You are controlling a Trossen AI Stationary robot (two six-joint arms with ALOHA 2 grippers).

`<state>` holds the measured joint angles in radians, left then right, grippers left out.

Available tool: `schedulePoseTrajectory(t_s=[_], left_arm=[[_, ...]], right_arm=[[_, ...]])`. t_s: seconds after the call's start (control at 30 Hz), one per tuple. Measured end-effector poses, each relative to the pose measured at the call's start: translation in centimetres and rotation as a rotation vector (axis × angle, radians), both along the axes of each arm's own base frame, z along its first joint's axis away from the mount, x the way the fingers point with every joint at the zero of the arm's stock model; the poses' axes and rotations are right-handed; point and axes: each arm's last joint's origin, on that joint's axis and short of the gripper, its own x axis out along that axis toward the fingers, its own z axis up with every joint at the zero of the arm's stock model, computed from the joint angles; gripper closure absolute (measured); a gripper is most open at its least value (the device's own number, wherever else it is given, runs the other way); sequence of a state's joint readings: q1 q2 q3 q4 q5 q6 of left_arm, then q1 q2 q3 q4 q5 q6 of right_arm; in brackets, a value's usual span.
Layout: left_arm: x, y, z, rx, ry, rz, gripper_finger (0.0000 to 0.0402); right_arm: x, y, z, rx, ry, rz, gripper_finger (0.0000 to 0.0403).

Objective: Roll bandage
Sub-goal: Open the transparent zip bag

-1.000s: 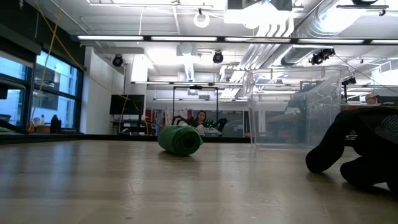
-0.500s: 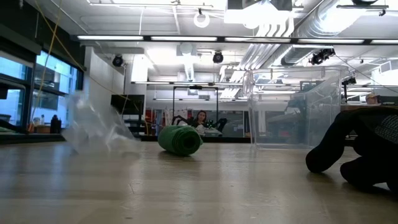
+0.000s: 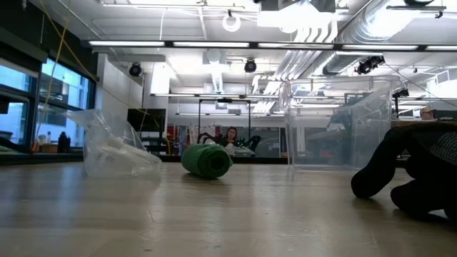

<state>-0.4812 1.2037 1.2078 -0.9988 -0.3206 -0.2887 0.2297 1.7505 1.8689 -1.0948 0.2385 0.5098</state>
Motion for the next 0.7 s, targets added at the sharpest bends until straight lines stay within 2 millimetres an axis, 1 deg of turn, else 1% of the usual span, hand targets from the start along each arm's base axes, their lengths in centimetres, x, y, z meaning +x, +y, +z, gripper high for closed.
schedulePoseTrajectory(t_s=[0.1, 0.17, 0.23, 0.33, 0.4, 0.5, 0.6, 0.7], left_arm=[[3.1, 0.4, -1.2, -0.084, 0.052, -0.091, 0.0325], [4.9, 1.0, -2.4, -0.107, 0.094, -0.136, 0.0299], [6.8, 1.8, -4.1, -0.138, 0.149, -0.148, 0.0273], [8.9, 3.1, -6.2, -0.238, 0.227, -0.144, 0.0241], [9.9, 3.8, -7.8, -0.278, 0.287, -0.145, 0.0224], [10.7, 4.4, -9.8, -0.27, 0.366, -0.15, 0.021], [11.3, 4.5, -11.3, -0.26, 0.427, -0.169, 0.0207], [11.9, 4.5, -13.1, -0.231, 0.482, -0.17, 0.0206]], right_arm=[[-0.9, 1.3, -2.1, 0.001, 0.107, 0.004, 0.0215], [-1.7, 2.3, -3.5, 0.011, 0.152, -0.001, 0.0217], [-2.8, 3.3, -4.8, 0.028, 0.188, -0.016, 0.0217], [-4.5, 5.1, -6.6, 0.084, 0.198, -0.061, 0.0217], [-5.6, 6.3, -7.6, 0.131, 0.167, -0.091, 0.0217], [-7.0, 7.9, -8.7, 0.211, 0.124, -0.135, 0.0217], [-7.9, 9.3, -10.0, 0.252, 0.115, -0.168, 0.0217], [-8.5, 10.2, -10.8, 0.27, 0.081, -0.203, 0.0218]])
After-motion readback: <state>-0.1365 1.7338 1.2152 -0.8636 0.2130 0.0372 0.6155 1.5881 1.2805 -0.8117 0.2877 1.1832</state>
